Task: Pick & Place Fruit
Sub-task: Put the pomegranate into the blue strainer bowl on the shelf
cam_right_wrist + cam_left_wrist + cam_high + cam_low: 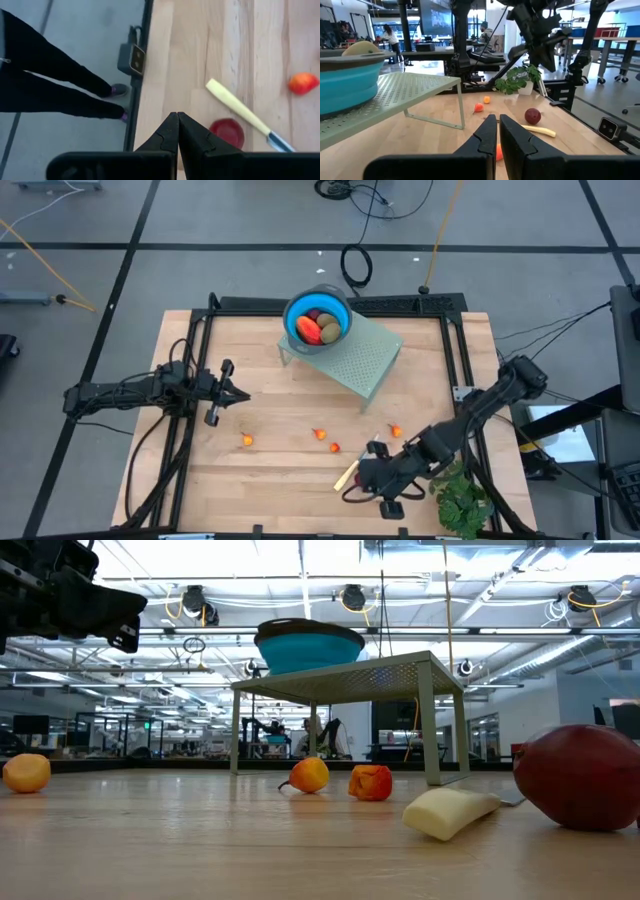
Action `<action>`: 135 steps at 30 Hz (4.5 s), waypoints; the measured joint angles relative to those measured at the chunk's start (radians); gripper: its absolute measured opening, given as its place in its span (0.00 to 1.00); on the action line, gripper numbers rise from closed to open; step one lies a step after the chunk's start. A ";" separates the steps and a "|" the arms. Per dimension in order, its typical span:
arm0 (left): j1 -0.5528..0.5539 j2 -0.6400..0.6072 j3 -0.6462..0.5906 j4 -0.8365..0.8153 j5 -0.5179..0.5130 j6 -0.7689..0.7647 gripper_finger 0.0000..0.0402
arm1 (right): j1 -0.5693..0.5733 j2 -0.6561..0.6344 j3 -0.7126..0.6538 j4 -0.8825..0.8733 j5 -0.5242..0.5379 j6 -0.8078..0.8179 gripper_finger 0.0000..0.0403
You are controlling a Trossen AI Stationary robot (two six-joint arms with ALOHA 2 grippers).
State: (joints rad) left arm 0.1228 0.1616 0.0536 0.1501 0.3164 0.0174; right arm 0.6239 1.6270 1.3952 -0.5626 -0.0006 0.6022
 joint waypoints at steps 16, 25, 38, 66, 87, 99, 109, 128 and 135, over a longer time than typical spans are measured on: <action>0.000 0.000 0.000 0.003 0.000 -0.002 0.06 | 0.000 0.055 0.000 -0.116 -0.002 0.176 0.10; 0.000 0.000 0.000 0.003 0.000 -0.003 0.06 | -0.002 0.056 0.000 -0.131 -0.001 0.200 0.27; 0.000 0.000 0.000 0.003 -0.001 0.000 0.06 | -0.002 0.056 0.000 -0.134 0.000 0.198 0.56; 0.000 0.000 0.000 0.003 -0.001 0.031 0.06 | -0.002 0.055 0.000 -0.145 0.036 0.228 0.81; 0.000 0.000 0.000 0.003 -0.001 0.030 0.06 | -0.003 0.057 0.000 -0.117 0.082 0.250 0.95; 0.000 0.000 0.000 0.003 -0.001 0.027 0.06 | -0.012 0.061 -0.137 0.037 0.135 0.291 0.95; 0.000 0.000 0.000 0.003 -0.001 0.030 0.06 | -0.018 0.061 -0.240 0.184 0.130 0.273 0.95; 0.000 0.000 0.000 0.003 -0.001 0.030 0.06 | -0.018 0.063 -0.299 0.285 0.129 0.230 0.95; 0.000 0.000 0.000 0.003 -0.001 0.030 0.06 | -0.007 0.136 -0.299 0.314 0.122 0.235 0.95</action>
State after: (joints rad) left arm 0.1228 0.1616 0.0536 0.1532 0.3151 0.0475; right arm 0.6169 1.7632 1.0966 -0.2485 0.1214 0.8375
